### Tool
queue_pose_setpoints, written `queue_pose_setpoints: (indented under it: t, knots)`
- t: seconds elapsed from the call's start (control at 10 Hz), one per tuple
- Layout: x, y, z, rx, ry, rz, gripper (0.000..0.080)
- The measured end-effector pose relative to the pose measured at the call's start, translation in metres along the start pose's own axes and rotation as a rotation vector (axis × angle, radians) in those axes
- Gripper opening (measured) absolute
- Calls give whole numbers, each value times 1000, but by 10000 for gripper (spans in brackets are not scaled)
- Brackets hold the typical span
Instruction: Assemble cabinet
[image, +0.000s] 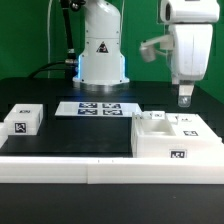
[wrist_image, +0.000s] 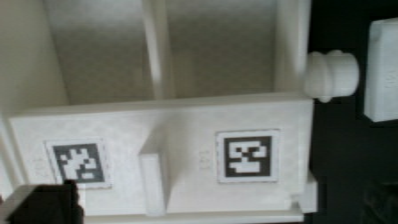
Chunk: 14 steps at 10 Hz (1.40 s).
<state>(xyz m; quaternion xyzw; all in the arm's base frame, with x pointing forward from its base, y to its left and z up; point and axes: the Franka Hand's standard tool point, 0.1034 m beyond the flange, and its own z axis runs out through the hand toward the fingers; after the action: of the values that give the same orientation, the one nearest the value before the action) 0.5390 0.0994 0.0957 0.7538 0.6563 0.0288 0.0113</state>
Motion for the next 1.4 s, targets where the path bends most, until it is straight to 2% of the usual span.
queue_pose_setpoints:
  t: [0.1, 0.3, 0.5, 0.9, 1.0, 1.2, 1.3, 1.4]
  knots:
    - [-3, -11, -1, 8, -7, 0, 797]
    - [-10, -35, 6, 26, -14, 41, 797]
    - [-10, -32, 5, 25, -14, 43, 797]
    - [-11, -35, 6, 22, -12, 39, 797]
    - [-15, -47, 8, 1, 0, 13, 797]
    - [-21, -76, 12, 31, -15, -12, 797]
    - [-23, -85, 15, 39, -17, -11, 797]
    - [-24, -93, 20, 37, -10, -6, 797]
